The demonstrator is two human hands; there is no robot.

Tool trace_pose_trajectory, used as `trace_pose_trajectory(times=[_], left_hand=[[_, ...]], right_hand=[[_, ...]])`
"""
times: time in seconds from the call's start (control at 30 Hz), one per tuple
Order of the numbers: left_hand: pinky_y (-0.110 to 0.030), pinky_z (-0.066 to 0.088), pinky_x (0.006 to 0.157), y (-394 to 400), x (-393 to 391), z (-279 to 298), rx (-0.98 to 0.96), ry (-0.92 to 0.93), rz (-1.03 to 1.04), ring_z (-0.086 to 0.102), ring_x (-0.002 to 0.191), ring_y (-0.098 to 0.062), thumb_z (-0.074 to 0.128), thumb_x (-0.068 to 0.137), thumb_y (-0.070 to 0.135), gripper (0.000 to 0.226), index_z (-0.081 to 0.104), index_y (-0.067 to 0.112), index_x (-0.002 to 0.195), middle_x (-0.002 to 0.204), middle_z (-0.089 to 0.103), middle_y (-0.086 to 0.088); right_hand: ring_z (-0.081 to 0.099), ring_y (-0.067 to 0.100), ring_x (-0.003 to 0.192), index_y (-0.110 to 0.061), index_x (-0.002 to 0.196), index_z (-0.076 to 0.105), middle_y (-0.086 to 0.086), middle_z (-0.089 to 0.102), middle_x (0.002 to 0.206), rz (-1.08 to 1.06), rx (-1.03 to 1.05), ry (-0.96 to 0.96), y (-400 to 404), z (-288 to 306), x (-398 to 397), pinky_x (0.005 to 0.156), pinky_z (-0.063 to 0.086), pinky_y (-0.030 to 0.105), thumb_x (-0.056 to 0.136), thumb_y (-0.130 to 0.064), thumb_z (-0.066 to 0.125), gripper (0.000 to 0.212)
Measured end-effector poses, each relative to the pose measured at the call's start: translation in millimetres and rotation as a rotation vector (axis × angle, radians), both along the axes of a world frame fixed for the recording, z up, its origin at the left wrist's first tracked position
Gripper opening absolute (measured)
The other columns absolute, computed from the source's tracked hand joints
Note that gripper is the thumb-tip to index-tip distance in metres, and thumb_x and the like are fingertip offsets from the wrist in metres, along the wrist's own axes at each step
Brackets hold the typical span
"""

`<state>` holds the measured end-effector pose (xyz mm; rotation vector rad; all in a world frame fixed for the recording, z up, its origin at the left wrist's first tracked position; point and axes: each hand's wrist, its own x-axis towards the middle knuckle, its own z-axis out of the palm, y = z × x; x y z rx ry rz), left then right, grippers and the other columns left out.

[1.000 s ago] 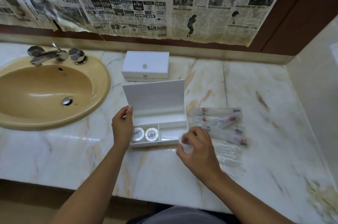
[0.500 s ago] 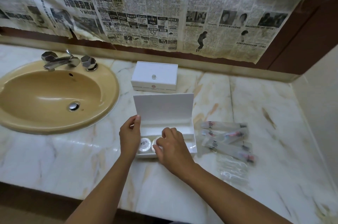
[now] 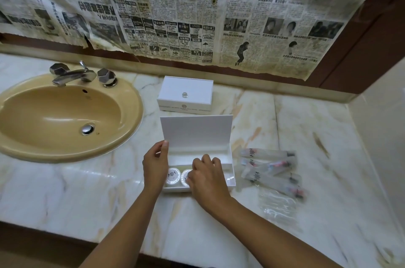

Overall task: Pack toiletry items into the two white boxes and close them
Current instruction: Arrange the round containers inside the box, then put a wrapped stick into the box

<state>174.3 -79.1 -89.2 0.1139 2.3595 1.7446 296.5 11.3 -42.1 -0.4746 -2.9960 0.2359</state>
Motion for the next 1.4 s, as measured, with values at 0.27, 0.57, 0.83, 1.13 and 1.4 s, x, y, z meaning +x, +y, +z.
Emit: trace_pose_trajectory(times=[0.27, 0.57, 0.83, 1.13, 1.4], left_hand=[[-0.019, 0.045, 0.081, 0, -1, -2, -0.01, -0.002, 0.001, 0.064, 0.095, -0.009, 0.055, 0.099, 0.035, 0.028, 0.071, 0.015, 0.109, 0.105, 0.072, 0.005], [-0.019, 0.045, 0.08, 1, 1, 3, -0.005, 0.011, 0.002, 0.062, 0.089, -0.004, 0.056, 0.099, 0.032, 0.027, 0.071, 0.013, 0.11, 0.103, 0.071, 0.005], [-0.007, 0.04, 0.078, 1, 0, 2, 0.001, 0.0, 0.002, 0.059, 0.089, 0.009, 0.057, 0.099, 0.028, 0.025, 0.07, 0.012, 0.112, 0.103, 0.069, 0.006], [-0.009, 0.04, 0.079, 1, 2, 3, 0.003, 0.009, 0.004, 0.059, 0.088, 0.011, 0.056, 0.099, 0.027, 0.015, 0.068, 0.019, 0.102, 0.097, 0.068, 0.01], [-0.009, 0.04, 0.078, 2, 1, 3, -0.021, 0.032, 0.004, 0.061, 0.091, -0.004, 0.056, 0.1, 0.027, 0.023, 0.07, 0.011, 0.108, 0.101, 0.069, 0.005]], right_hand=[[0.047, 0.023, 0.086, -0.027, 0.074, 0.076, -0.003, 0.053, 0.079, -0.033, -0.128, -0.017, 6, 4, -7, 0.074, 0.035, 0.036, 0.071, -0.045, 0.075, 0.018], [0.049, 0.027, 0.089, -0.021, 0.082, 0.077, 0.002, 0.056, 0.084, 0.003, -0.174, 0.006, 15, 3, -10, 0.077, 0.034, 0.038, 0.079, -0.037, 0.068, 0.018], [0.061, 0.025, 0.076, -0.016, 0.087, 0.071, 0.001, 0.062, 0.082, -0.211, -0.216, 0.297, 71, 13, 39, 0.073, 0.046, 0.037, 0.07, -0.012, 0.068, 0.018], [0.055, 0.022, 0.113, -0.025, 0.135, 0.044, 0.0, 0.049, 0.133, -0.375, -0.235, -0.206, 108, 7, 75, 0.091, 0.039, 0.035, 0.083, -0.023, 0.057, 0.053], [0.062, 0.021, 0.095, -0.025, 0.106, 0.063, -0.004, 0.06, 0.105, -0.349, -0.264, -0.204, 108, -1, 81, 0.074, 0.045, 0.029, 0.08, -0.009, 0.052, 0.032]])
